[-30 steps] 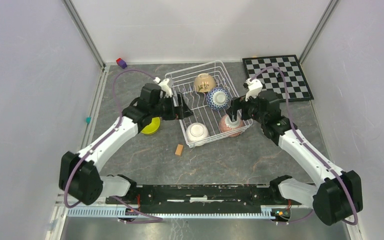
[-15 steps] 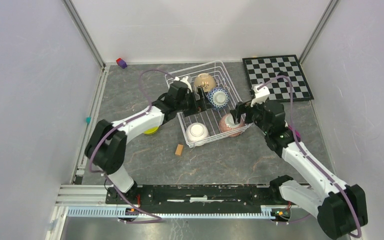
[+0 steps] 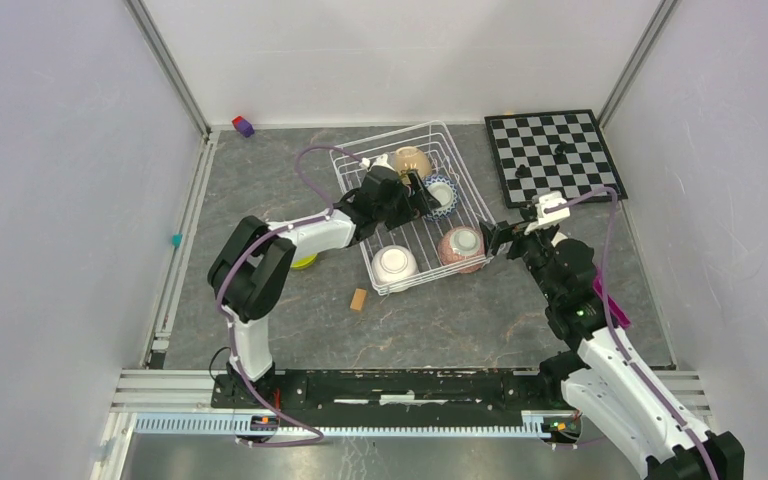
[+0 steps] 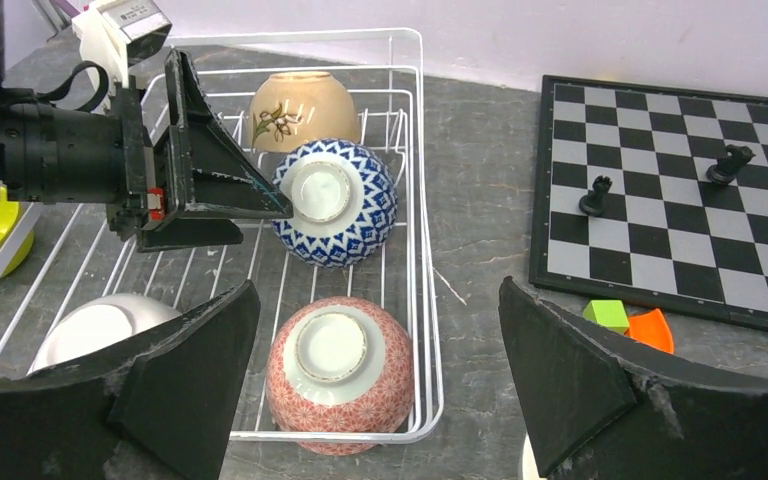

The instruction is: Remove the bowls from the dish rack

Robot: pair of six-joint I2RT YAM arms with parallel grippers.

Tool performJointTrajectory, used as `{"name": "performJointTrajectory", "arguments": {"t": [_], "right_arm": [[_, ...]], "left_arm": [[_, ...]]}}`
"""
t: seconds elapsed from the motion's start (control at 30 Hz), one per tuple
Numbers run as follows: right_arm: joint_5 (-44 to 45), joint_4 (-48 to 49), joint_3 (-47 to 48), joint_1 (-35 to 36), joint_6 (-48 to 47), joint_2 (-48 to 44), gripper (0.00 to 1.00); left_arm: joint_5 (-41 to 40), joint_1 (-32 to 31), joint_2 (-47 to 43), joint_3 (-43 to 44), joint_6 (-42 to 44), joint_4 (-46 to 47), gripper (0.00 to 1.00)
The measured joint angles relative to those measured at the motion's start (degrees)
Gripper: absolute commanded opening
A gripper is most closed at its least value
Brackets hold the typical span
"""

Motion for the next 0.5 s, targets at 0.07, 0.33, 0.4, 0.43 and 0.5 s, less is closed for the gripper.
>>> {"name": "performJointTrajectory", "arguments": {"t": [0.07,0.33,0.4,0.43,0.5], "right_arm": [[0.4,0.6,-0.7,0.0,-0.2,-1.2,0.96],[1.4,1.3,-1.4,0.0,-1.1,-2.4,0.96],[1.4,1.3,-1.4,0.0,-1.2,-2.5,0.96],[1.5,1.3,-1.4,0.0,-1.2,-2.6,0.96],[1.7,1.3,-1.4,0.0,-1.2,-3.0,0.96]], "left_arm": [[-0.5,0.0,0.7,0.1,0.0,1.7,1.00],[-1.5,0.0,4.3,1.8,0.0,7.1,1.00],[-2.0,0.0,5.0,2.3,0.0,7.4,1.00],[-2.4,0.0,5.3,2.6,0.0,7.3,1.00],[-2.9,0.0,5.9,3.2,0.0,7.3,1.00]]}}
